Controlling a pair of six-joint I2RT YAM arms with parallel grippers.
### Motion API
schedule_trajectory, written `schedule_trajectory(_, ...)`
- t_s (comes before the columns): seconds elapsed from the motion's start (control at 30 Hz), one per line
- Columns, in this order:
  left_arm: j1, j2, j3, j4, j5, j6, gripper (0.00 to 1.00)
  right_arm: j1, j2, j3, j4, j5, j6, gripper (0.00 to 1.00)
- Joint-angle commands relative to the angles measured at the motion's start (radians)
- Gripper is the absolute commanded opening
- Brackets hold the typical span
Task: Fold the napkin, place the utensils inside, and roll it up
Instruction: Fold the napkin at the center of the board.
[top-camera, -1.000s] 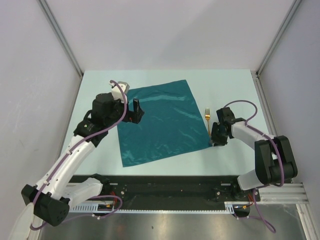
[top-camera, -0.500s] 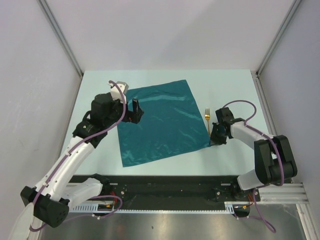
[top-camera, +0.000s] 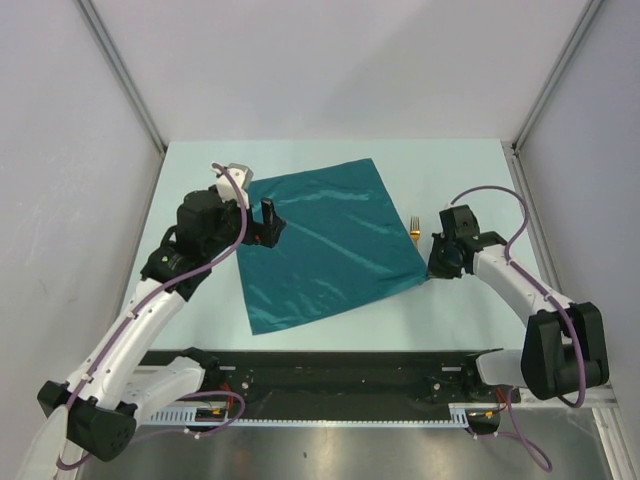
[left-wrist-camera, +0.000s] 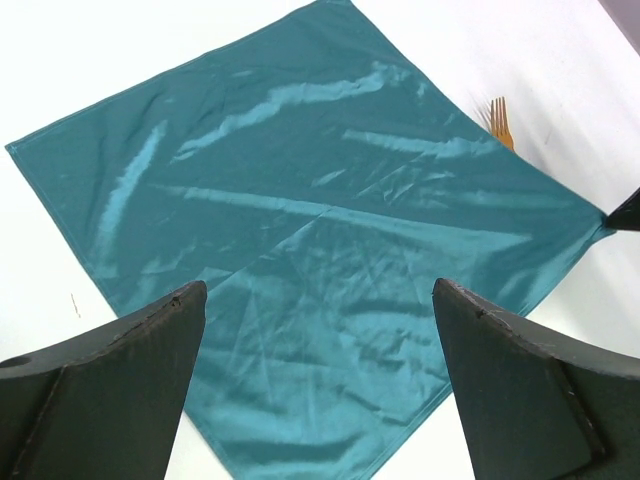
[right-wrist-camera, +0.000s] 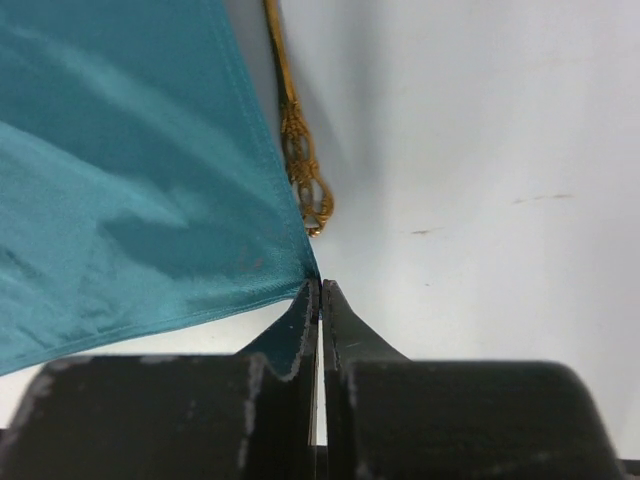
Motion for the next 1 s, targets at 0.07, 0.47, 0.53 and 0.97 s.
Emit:
schedule_trajectory(0.07,0.005,-0.022,-0.001,0.036,0.013,0.009,1.0,-0.034,-0.052,0.061,-0.084,0.063,-0.039,0.0)
schedule_trajectory(0.47,0.031,-0.039,-0.003,0.035,0.025,0.004,1.0,0.15,0.167,0.344,0.027,0.011,0.025,0.0)
schedule_trajectory(0.53,0.045,-0.04,-0.004,0.038,0.033,0.003,1.0,0.208,0.262,0.402,0.077,0.01,0.031,0.0)
schedule_trajectory(0.97,0.139,-0.04,-0.018,0.053,0.076,-0.023,1.0,0.392,0.895,0.978,0.465,-0.225,0.09,0.0)
